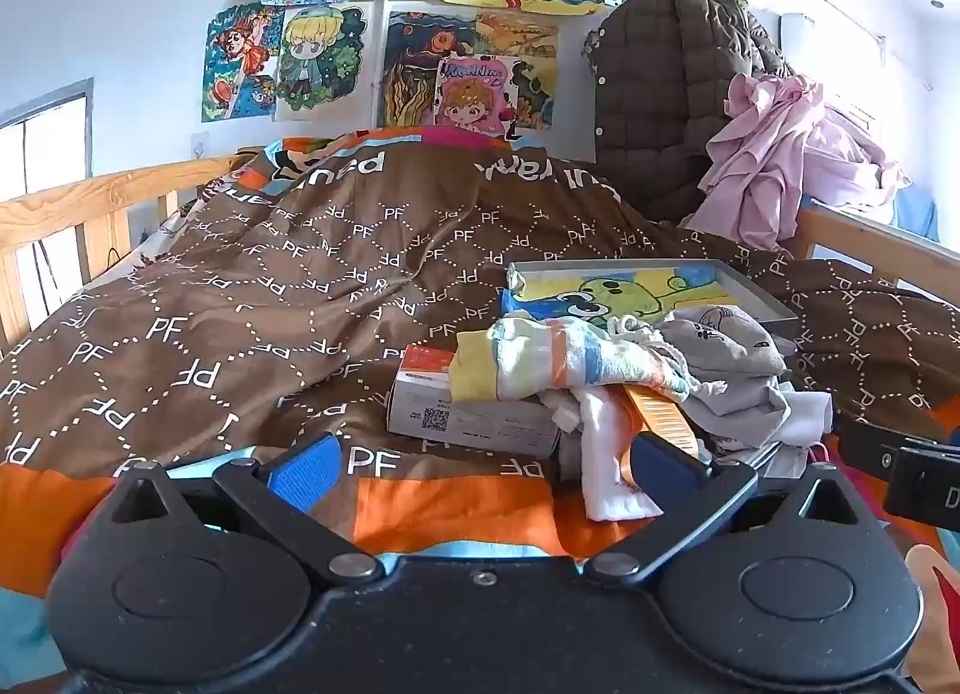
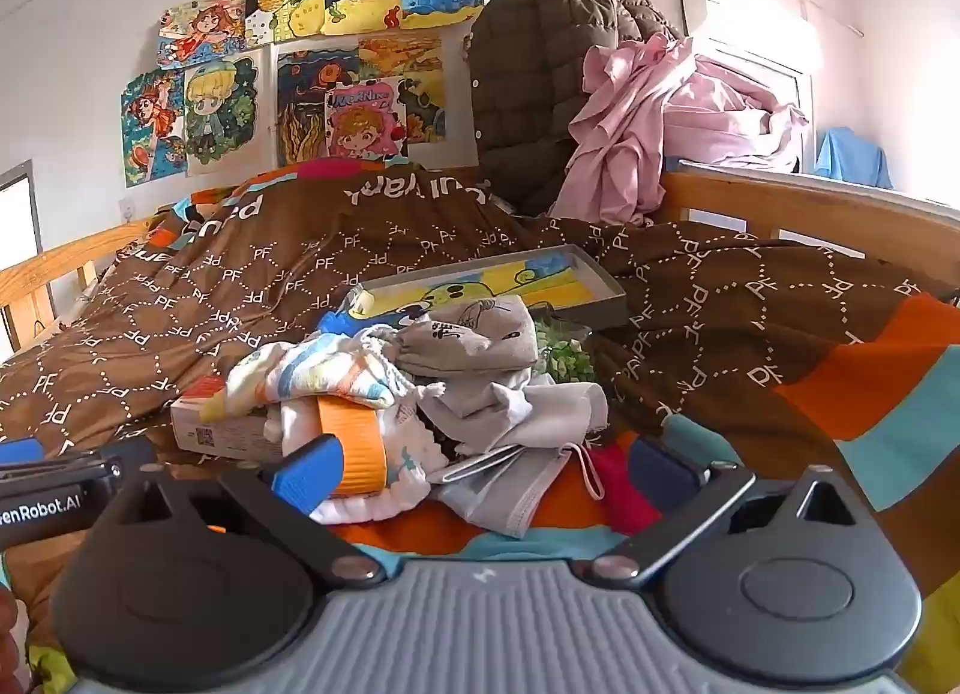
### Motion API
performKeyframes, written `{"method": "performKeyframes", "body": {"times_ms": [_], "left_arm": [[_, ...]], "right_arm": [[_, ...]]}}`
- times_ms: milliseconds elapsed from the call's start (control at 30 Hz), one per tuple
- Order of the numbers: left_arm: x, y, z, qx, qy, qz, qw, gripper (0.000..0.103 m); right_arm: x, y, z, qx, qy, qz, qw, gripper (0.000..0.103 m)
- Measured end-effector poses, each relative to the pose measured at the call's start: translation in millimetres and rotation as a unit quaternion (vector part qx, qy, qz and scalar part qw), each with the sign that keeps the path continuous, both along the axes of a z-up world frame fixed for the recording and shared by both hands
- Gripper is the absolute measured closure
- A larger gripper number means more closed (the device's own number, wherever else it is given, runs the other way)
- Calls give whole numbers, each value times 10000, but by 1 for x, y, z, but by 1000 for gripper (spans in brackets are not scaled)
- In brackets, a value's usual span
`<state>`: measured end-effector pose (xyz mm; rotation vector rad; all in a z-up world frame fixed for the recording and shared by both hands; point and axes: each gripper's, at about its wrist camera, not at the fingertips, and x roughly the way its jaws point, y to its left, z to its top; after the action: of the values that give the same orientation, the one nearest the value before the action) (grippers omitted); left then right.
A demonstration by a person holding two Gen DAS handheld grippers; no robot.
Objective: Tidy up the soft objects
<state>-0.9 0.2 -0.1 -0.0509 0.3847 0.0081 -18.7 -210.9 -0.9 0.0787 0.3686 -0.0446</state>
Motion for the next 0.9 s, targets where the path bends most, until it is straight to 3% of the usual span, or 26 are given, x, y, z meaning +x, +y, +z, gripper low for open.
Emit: {"method": "performKeyframes", "body": {"times_ms": [900], "left_arm": [[0,0,0,-4,56,9,10000,1]], "right_arm": [[0,0,0,-22,6,-1,10000,0]]}}
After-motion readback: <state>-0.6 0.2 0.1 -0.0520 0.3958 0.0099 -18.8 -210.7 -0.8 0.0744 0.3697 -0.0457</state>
